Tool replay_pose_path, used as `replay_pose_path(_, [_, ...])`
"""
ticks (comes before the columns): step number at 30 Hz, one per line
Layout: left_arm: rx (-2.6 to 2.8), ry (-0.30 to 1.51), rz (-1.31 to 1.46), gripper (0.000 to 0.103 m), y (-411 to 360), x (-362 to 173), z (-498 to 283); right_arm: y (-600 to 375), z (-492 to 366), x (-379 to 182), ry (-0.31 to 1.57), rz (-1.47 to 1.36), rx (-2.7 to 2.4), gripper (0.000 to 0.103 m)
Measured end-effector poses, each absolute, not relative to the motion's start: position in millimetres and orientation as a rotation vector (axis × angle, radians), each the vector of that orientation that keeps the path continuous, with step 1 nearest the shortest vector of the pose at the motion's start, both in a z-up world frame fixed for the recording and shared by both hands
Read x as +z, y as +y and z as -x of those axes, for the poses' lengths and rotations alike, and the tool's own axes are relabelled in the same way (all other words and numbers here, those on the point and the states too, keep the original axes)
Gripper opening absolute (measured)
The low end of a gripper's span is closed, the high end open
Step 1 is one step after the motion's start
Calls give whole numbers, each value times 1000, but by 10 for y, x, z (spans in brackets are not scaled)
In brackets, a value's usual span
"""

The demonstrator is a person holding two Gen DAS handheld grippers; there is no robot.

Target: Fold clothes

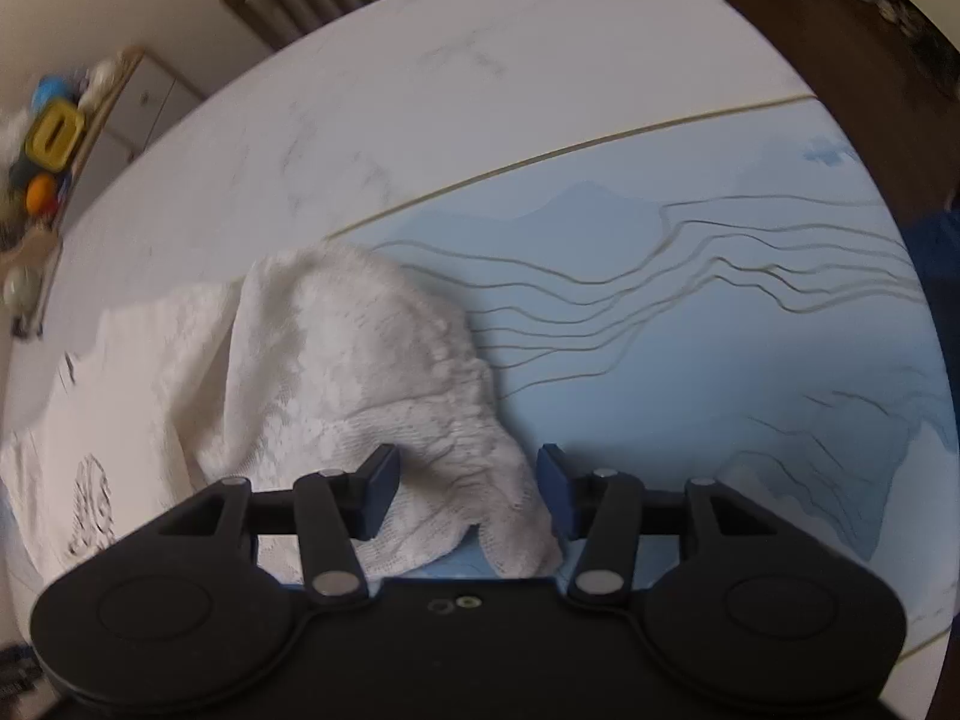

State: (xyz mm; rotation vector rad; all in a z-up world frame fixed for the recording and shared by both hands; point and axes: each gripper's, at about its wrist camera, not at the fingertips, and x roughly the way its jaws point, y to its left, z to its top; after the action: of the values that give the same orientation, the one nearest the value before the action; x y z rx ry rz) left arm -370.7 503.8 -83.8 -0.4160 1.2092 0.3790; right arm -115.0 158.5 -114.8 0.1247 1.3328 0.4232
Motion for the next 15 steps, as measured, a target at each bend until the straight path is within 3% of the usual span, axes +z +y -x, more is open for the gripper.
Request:
replay_pose_path(10, [407, 1268, 410, 63, 5049, -1063, 3557, 1697, 1250, -1029, 1246, 99, 347, 103])
replay_pose_path(15, [415, 1299, 393, 65, 5033, -1136, 3554, 1146, 1192, -826, 1222, 175, 180, 103])
